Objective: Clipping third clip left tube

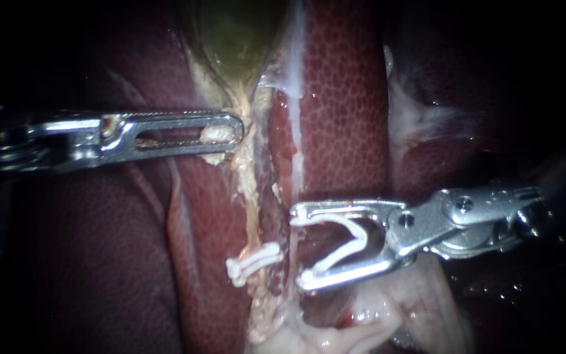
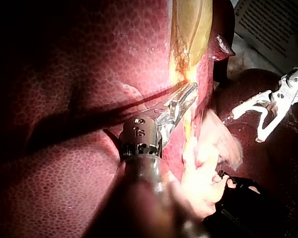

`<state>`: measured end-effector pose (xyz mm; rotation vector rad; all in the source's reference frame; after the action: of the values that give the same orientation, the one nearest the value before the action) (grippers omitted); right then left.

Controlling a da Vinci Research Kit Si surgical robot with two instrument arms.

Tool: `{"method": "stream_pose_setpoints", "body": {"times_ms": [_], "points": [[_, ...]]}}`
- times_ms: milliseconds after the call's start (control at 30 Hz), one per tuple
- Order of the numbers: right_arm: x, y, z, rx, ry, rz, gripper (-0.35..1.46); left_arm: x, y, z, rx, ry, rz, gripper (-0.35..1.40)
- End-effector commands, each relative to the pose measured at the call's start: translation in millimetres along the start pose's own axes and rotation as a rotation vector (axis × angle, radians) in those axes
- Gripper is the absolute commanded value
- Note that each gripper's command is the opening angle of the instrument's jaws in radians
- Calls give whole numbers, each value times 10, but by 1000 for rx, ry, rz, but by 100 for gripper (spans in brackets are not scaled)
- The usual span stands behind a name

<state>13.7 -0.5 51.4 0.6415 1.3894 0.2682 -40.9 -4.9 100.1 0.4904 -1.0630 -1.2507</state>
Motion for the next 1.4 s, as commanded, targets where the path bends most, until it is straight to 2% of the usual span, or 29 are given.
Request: {"method": "stream_pose_setpoints", "body": {"times_ms": [33,367,433,667,833,967,1067,1400], "points": [[0,0,0,0,0,0,60,0,0,0,1,0,0,-16],[0,0,0,0,0,0,60,-3,3,-8,6,4,0,-16],[0,0,0,0,0,0,60,-8,5,-13,10,8,-2,-16],[-2,2,0,-1,0,0,60,-34,14,-39,-18,1,-14,-16],[-2,2,0,-1,0,0,60,-59,17,-64,-25,-34,-34,-16],[-2,2,0,-1,0,0,60,-79,20,-86,-32,-58,-30,-16],[-2,2,0,-1,0,0,60,-88,19,-97,-33,-72,-31,-16],[-2,2,1,-2,0,0,60,-90,13,-103,-36,-78,-29,-16]]}}
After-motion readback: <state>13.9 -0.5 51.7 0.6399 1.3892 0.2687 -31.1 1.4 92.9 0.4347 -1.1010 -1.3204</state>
